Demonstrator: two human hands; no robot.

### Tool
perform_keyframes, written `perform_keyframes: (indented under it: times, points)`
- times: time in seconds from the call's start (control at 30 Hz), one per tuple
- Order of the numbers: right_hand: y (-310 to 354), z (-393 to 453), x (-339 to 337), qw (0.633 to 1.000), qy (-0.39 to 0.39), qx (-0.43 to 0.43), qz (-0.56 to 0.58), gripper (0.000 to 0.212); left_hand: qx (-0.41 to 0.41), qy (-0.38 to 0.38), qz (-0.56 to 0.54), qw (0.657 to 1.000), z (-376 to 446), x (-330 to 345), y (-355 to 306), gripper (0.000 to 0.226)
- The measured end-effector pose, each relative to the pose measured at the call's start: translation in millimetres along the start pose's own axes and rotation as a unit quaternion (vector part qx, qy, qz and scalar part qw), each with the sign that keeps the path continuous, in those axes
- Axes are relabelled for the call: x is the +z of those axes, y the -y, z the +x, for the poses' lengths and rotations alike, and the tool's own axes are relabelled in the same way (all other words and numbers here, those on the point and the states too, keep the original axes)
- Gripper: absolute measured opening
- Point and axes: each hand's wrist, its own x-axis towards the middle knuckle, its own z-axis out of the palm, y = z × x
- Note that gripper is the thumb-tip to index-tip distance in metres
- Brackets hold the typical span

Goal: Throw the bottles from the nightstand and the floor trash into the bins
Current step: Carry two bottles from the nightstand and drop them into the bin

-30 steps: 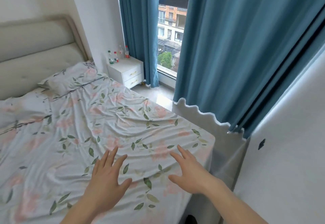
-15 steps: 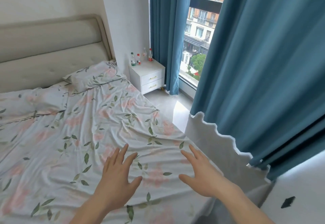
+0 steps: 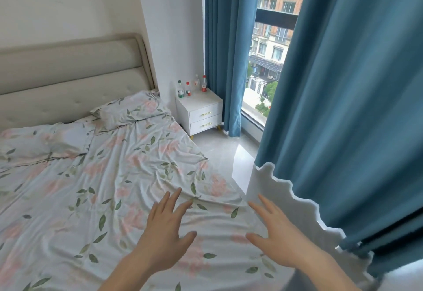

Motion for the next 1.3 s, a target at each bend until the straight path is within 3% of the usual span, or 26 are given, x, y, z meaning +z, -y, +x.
perform_keyframes:
  times: [0.3, 0.5, 0.87, 1.1, 1.3]
  points:
    - [-131, 64, -104, 0.997, 0.055, -0.026, -0.039, 0.080, -0.073, -0.018, -0.052, 0.996, 105, 47, -122, 0.068]
    - [-174, 87, -174, 0.995, 0.074, -0.021, -0.064, 0.077, -0.093, -0.038, -0.071, 0.992, 142, 51, -184, 0.067]
    - [-242, 115, -197, 0.995, 0.084, -0.028, -0.056, 0.077, -0.079, -0.013, -0.035, 0.996, 204, 83, -224, 0.067]
    - [-327, 197, -270, 0.993, 0.078, -0.075, -0.039, 0.077, -0.119, -0.042, -0.043, 0.991, 318, 108, -285, 0.067]
    - [-416, 251, -345, 0.990, 0.119, -0.040, -0.063, 0.079, -0.129, -0.039, -0.069, 0.989, 419, 126, -375, 0.067]
